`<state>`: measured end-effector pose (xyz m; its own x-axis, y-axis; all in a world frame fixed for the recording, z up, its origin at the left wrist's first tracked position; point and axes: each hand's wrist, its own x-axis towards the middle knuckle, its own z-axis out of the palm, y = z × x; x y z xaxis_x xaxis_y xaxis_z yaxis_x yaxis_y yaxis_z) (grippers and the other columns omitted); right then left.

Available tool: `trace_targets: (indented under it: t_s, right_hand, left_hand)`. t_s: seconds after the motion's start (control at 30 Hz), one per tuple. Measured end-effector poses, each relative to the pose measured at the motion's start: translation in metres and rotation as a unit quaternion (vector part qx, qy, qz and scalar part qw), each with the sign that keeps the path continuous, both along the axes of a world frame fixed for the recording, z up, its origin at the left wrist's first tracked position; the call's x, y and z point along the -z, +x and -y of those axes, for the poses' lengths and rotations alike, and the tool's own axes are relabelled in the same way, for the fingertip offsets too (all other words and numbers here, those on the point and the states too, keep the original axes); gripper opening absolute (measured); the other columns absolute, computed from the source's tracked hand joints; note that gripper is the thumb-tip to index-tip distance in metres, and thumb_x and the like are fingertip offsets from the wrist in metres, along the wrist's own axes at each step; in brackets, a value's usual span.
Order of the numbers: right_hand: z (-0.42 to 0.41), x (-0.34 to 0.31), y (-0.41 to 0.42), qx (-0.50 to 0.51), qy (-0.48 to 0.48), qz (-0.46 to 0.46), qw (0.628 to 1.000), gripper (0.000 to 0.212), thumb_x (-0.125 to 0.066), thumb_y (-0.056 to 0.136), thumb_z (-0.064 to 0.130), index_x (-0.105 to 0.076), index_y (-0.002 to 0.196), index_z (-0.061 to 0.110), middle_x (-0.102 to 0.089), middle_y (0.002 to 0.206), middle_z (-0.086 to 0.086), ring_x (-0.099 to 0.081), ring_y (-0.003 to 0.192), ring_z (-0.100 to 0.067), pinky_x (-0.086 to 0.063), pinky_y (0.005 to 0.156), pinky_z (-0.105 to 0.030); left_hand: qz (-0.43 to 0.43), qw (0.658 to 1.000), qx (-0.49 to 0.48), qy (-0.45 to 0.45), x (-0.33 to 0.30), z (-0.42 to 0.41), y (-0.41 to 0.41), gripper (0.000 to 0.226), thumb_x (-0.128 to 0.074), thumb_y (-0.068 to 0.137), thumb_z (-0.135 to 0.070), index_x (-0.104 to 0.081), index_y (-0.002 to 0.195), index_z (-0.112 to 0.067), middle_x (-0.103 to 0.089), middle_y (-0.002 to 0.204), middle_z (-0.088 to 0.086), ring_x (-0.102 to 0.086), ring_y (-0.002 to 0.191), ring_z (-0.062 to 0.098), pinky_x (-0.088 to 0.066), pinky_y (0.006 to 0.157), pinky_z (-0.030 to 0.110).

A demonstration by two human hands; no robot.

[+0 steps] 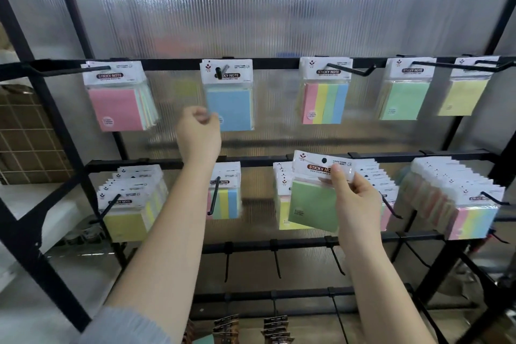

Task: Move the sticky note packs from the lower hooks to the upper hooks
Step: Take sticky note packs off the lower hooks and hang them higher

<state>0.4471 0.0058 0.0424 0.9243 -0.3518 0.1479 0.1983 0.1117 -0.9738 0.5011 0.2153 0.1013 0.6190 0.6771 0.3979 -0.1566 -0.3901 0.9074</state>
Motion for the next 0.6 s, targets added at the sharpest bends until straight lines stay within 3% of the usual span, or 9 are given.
trace_targets:
  t_s: [0.1,0.2,0.27,0.33,0.4,0.47,0.6]
  right_hand:
    - [0.004,0.000,-0.001,0.004,0.002,-0.003,1.000,0.027,-0.059,0.093,0.033,-0.065,0.073,0.016,-0.061,0.070,0.002,-0.053,0.065,-0.012,-0.041,0.061,-0.025]
    - [0.011,0.000,-0.003,0.006,-0.002,-0.005,1.000,0.030,-0.058,0.093,0.035,-0.066,0.075,0.011,-0.061,0.069,0.003,-0.052,0.060,-0.009,-0.041,0.053,-0.019]
    - [0.017,0.002,-0.004,0.010,-0.005,-0.003,1.000,0.031,-0.058,0.093,0.035,-0.066,0.079,0.007,-0.060,0.069,0.003,-0.052,0.063,-0.012,-0.039,0.056,-0.023]
    - [0.024,0.002,-0.005,0.017,0.003,-0.001,1.000,0.028,-0.059,0.093,0.034,-0.065,0.077,0.012,-0.060,0.067,0.006,-0.052,0.063,-0.011,-0.039,0.057,-0.023]
    - [0.033,0.002,-0.003,0.025,0.011,0.000,1.000,0.027,-0.059,0.093,0.033,-0.065,0.079,0.010,-0.060,0.066,0.008,-0.052,0.065,-0.012,-0.040,0.061,-0.025]
    - [0.042,0.001,-0.003,0.026,0.019,0.003,0.999,0.027,-0.060,0.092,0.034,-0.067,0.081,0.009,-0.061,0.067,0.008,-0.053,0.066,-0.011,-0.041,0.064,-0.027]
    - [0.068,0.001,-0.003,0.034,0.013,0.014,0.999,0.031,-0.060,0.092,0.035,-0.067,0.083,0.006,-0.062,0.076,0.000,-0.052,0.067,-0.010,-0.041,0.063,-0.025]
  left_hand:
    - [-0.077,0.995,0.055,0.021,0.024,0.007,-0.017,0.009,-0.055,0.091,-0.018,-0.059,0.099,-0.016,-0.060,0.100,-0.005,-0.053,0.088,0.010,-0.035,0.065,0.019]
    - [-0.130,0.987,0.077,0.057,0.045,0.016,-0.032,0.011,-0.053,0.092,-0.018,-0.062,0.097,-0.016,-0.062,0.099,-0.004,-0.053,0.086,0.010,-0.034,0.059,0.015]
    - [-0.152,0.982,0.079,0.077,0.052,0.022,-0.039,0.013,-0.051,0.094,-0.019,-0.062,0.099,-0.016,-0.061,0.098,-0.005,-0.052,0.083,0.008,-0.036,0.059,0.015]
    - [-0.166,0.978,0.089,0.093,0.054,0.030,-0.043,0.013,-0.049,0.096,-0.021,-0.060,0.100,-0.017,-0.056,0.093,-0.009,-0.049,0.076,0.004,-0.044,0.064,0.024]
    - [-0.173,0.973,0.103,0.112,0.053,0.038,-0.044,0.012,-0.049,0.096,-0.022,-0.059,0.101,-0.017,-0.053,0.088,-0.011,-0.048,0.078,0.005,-0.041,0.069,0.026]
    - [-0.182,0.968,0.111,0.132,0.052,0.047,-0.042,0.012,-0.049,0.096,-0.023,-0.059,0.100,-0.018,-0.055,0.090,-0.010,-0.050,0.084,0.008,-0.038,0.067,0.024]
    - [-0.194,0.964,0.119,0.139,0.055,0.069,-0.036,0.010,-0.049,0.095,-0.023,-0.059,0.093,-0.023,-0.057,0.086,-0.011,-0.049,0.074,0.002,-0.034,0.055,0.017]
